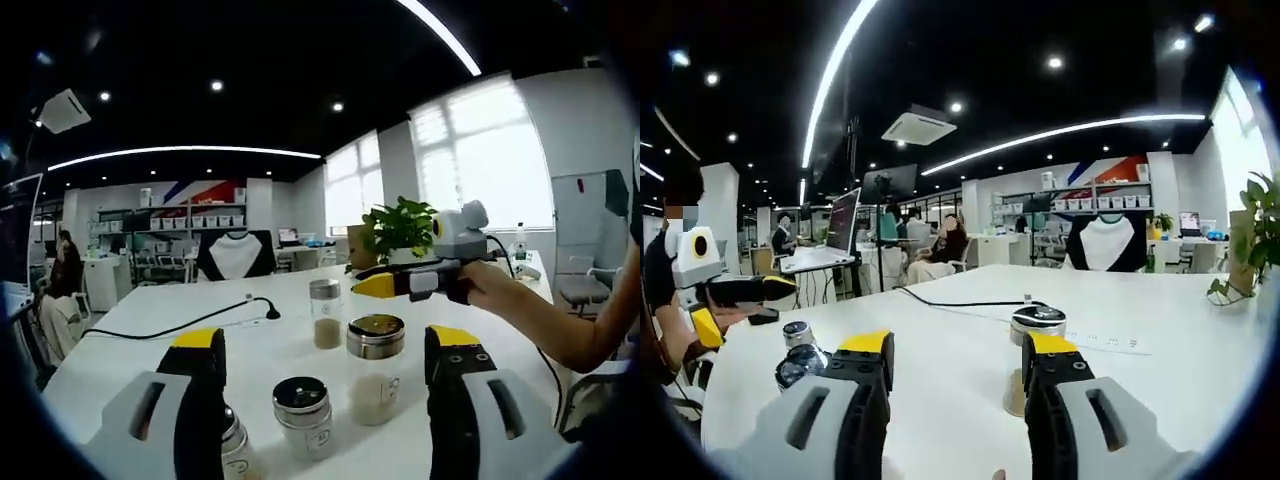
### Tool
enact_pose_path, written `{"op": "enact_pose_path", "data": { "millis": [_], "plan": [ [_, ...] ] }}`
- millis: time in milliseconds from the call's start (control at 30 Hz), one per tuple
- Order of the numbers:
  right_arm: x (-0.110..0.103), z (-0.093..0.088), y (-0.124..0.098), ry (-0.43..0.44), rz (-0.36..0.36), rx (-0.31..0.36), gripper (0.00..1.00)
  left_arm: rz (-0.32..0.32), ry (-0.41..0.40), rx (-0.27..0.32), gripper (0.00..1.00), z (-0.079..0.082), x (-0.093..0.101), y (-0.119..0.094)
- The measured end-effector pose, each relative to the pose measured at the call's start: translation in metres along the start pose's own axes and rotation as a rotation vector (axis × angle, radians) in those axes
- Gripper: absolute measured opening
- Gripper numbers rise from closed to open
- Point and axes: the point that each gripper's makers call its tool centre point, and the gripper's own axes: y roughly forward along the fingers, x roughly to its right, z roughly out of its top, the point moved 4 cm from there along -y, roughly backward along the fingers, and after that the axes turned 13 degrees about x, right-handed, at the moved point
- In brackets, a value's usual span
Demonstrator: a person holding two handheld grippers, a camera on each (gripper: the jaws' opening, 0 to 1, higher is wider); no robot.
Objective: Rotate the seasoning bottle until the label or dispensing opening points toward the visible target arrow and the bottle remains upright within the marked orientation range
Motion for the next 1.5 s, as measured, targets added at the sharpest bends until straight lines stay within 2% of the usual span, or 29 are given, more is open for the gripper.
{"op": "enact_pose_path", "data": {
  "millis": [400, 700, 833, 900, 1067, 1300, 1500],
  "plan": [
    [0.012, -0.015, 0.014, -0.014, -0.025, -0.04, 0.51, 0.001, -0.016, -0.001, 0.87, -0.005, -0.003, 0.005],
    [0.039, -0.025, 0.024, -0.03, -0.119, -0.055, 0.51, -0.008, -0.03, 0.012, 0.86, -0.006, -0.003, 0.009],
    [0.045, -0.026, 0.032, -0.047, -0.132, -0.059, 0.5, -0.007, -0.036, 0.016, 0.86, -0.005, -0.006, 0.009],
    [0.052, -0.028, 0.035, -0.06, -0.154, -0.07, 0.49, -0.038, -0.023, 0.012, 0.86, -0.005, -0.005, 0.008],
    [0.057, -0.031, 0.04, -0.036, -0.156, -0.072, 0.48, -0.043, -0.02, 0.005, 0.86, -0.005, -0.009, 0.005],
    [0.06, -0.033, 0.052, -0.075, -0.159, -0.1, 0.48, -0.055, -0.038, 0.021, 0.86, -0.004, -0.008, 0.005],
    [0.064, -0.032, 0.063, -0.051, -0.163, -0.082, 0.47, -0.057, -0.042, 0.003, 0.86, -0.008, -0.008, 0.006]
  ]
}}
